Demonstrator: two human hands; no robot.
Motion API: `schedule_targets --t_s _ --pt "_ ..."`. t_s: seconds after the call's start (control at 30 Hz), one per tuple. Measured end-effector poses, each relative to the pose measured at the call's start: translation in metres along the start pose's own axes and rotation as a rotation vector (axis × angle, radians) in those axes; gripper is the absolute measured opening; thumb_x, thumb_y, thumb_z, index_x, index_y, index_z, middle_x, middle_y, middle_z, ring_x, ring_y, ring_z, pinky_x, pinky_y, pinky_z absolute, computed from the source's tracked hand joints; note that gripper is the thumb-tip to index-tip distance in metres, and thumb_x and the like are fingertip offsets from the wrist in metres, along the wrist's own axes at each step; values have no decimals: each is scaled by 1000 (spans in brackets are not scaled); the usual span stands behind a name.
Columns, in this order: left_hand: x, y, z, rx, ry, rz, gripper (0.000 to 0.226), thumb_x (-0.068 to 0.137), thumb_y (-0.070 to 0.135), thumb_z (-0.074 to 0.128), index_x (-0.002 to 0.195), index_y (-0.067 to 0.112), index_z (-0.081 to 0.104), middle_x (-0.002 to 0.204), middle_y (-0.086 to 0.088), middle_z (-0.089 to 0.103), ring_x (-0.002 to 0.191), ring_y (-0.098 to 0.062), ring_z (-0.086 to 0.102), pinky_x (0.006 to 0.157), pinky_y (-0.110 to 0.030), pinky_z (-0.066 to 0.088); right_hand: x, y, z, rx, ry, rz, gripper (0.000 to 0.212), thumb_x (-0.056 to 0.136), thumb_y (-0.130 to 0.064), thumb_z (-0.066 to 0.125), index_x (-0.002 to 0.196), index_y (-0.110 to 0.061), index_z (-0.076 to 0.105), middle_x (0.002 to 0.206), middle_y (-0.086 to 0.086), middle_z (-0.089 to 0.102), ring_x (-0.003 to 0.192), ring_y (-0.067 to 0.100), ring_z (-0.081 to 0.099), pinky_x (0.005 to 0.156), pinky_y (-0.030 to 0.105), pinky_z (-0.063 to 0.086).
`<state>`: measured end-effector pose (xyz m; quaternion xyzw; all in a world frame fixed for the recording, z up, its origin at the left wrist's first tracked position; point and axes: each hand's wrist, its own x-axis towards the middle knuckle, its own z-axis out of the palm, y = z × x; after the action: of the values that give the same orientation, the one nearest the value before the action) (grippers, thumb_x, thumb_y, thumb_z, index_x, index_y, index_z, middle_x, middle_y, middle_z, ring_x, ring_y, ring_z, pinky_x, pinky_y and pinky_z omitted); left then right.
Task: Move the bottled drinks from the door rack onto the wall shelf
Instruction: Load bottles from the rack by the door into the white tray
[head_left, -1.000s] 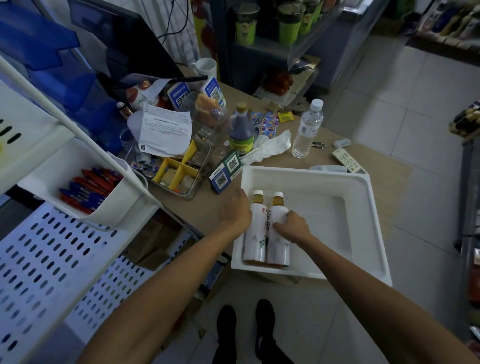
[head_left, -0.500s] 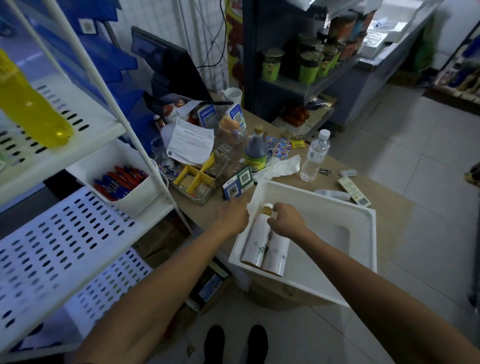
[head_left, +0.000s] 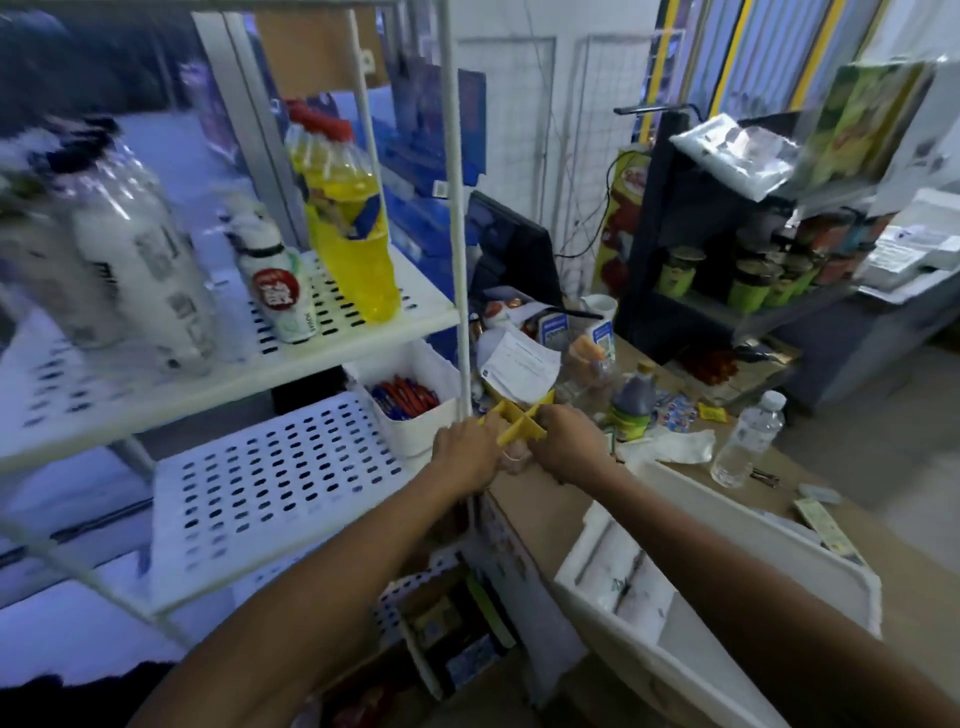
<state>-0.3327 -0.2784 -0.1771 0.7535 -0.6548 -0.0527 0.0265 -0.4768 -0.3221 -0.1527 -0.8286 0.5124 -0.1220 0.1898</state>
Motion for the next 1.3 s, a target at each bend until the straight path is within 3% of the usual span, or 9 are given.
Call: schedule_targets --t_s 0.1,0.2,0.37,0.5,0.67,0.83,1.1,1.23,1.3 --pt "-28 -41 -17 6 79 -76 48 96 21 43 142 12 33 126 -17 56 110 -38 57 81 -41 45 -1 -50 3 -4 4 -110 27 86 -25 58 109 -13 65 105 12 66 96 32 62 68 32 46" --pt "-53 -84 -34 -23 122 -166 47 96 18 41 141 10 31 116 -20 59 98 -39 59 69 -37 42 -2 -101 10 -11 41 -210 36 90 -29 59 123 -13 61 117 12 65 105 31 61 78 35 48" --pt "-101 -147 -64 -52 238 -286 62 99 18 40 154 7 11 122 -21 56 93 -37 61 64 -35 39 -4 -189 25 -11 72 -338 28 96 -32 52 95 -7 67 95 11 69 93 30 64 67 33 41" --pt "-141 -195 -88 -79 364 -370 58 98 16 41 151 6 18 109 -17 62 84 -33 62 57 -32 36 -9 -258 31 12 47 -428 25 93 -27 56 111 -10 63 107 10 67 101 28 62 77 32 48" --pt "-171 -238 -103 -132 445 -427 54 98 13 40 148 6 21 104 -13 61 82 -29 62 49 -32 31 -10 -316 46 57 3 -494 31 92 -28 55 120 -15 59 105 7 67 95 25 63 77 33 51" --pt "-179 -276 -117 -187 471 -546 65 97 22 47 151 8 14 121 -15 58 102 -32 61 70 -33 42 -5 -364 56 89 1 -566 27 92 -30 59 117 -18 59 106 4 68 94 22 62 75 30 48" --pt "-165 -315 -137 -455 547 -676 61 91 10 47 147 6 21 113 -20 60 93 -36 61 67 -36 46 30 -416 77 324 -114 -531 29 90 -26 64 115 -18 52 83 6 64 73 20 58 64 29 45" --pt "-157 -334 -140 -543 543 -686 55 91 8 47 142 3 27 122 -22 55 106 -36 57 80 -38 46 55 -430 89 373 -90 -529 41 88 -20 64 124 -8 50 82 5 58 71 19 53 61 25 36" --pt "-152 -343 -140 -571 552 -676 55 91 8 49 141 2 28 125 -21 54 111 -34 55 84 -35 44 65 -437 92 376 -103 -501 45 89 -19 64 128 -7 47 90 11 62 66 17 54 50 22 36"
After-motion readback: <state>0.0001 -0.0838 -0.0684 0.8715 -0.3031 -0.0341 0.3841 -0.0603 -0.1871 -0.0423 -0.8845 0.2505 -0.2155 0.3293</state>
